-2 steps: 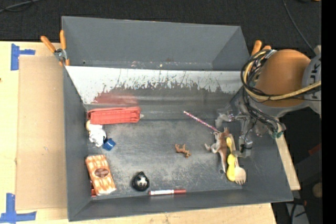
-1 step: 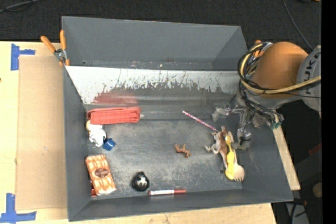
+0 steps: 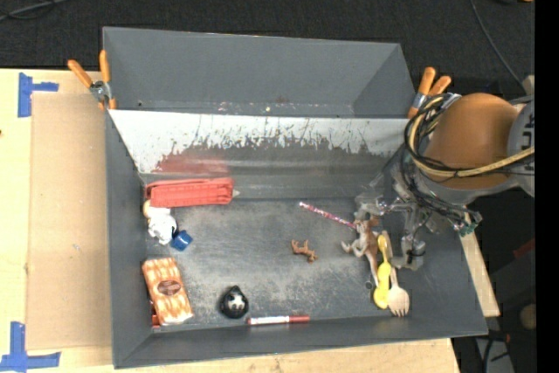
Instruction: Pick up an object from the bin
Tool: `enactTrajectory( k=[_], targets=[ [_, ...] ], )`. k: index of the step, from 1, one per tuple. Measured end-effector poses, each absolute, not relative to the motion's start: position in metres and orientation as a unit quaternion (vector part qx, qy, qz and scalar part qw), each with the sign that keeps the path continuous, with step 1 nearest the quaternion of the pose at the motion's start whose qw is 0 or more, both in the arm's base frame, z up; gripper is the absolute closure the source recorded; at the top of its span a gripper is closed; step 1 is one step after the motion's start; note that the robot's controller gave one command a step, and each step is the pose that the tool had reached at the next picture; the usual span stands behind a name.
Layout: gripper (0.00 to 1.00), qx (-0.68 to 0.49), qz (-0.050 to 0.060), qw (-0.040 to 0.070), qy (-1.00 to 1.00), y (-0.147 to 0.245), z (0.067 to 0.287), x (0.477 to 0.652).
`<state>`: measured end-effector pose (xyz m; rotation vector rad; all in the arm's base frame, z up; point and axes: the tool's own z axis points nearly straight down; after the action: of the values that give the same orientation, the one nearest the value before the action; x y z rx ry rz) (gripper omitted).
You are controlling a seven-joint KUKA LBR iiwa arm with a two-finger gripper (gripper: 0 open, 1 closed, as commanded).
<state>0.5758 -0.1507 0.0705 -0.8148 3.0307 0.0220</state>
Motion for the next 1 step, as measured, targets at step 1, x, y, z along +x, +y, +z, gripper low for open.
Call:
enactTrajectory(
  k=[1],
  targets=[
    [0.00,-0.269,0.008,0.002,0.963,-0.1497,0.0707,0.5457]
  ],
)
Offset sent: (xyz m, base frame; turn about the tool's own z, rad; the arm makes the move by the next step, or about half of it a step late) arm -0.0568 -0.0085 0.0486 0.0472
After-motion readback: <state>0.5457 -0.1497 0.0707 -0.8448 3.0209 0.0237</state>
